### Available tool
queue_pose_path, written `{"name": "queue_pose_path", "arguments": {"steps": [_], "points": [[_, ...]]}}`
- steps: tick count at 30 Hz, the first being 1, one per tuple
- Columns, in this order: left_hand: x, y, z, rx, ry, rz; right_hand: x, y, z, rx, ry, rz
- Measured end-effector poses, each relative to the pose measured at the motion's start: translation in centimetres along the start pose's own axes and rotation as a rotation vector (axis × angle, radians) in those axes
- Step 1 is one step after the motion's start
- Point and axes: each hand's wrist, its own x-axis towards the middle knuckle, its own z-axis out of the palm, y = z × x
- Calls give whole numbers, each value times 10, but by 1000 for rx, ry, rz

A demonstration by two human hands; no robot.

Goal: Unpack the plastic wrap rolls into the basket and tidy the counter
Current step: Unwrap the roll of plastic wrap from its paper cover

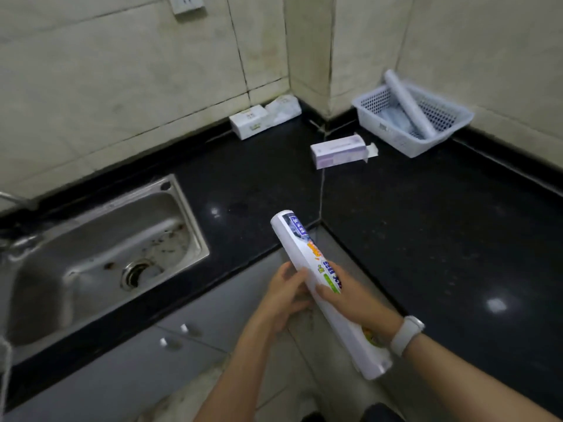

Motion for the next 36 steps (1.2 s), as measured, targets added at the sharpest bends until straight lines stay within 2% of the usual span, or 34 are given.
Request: {"name": "queue_pose_path", "arguments": {"steps": [6, 13, 15, 20, 24, 28, 30, 34, 36], "points": [[56, 41, -28, -181, 19, -68, 68, -30, -16, -132, 8, -14], [137, 98, -22, -300, -15, -75, 157, -45, -74, 17, 11, 22], [165, 117, -16, -295, 50, -105, 186, -45, -98, 65, 69, 23], [225, 162, 1, -236, 148, -119, 241, -29, -160, 128, 333, 27], [260, 193, 12, -133, 150, -94, 270, -4, -196, 77, 436, 144], [287, 212, 19, -83, 129, -92, 289, 18, -225, -142, 529, 189], [300, 217, 24, -51, 121, -98, 296, 27, -234, -293, 499, 222], [322, 224, 35, 2, 90, -117, 305, 43, -231, -382, 263, 256], [332, 227, 41, 23, 64, -133, 304, 52, -220, -515, 174, 256]]}}
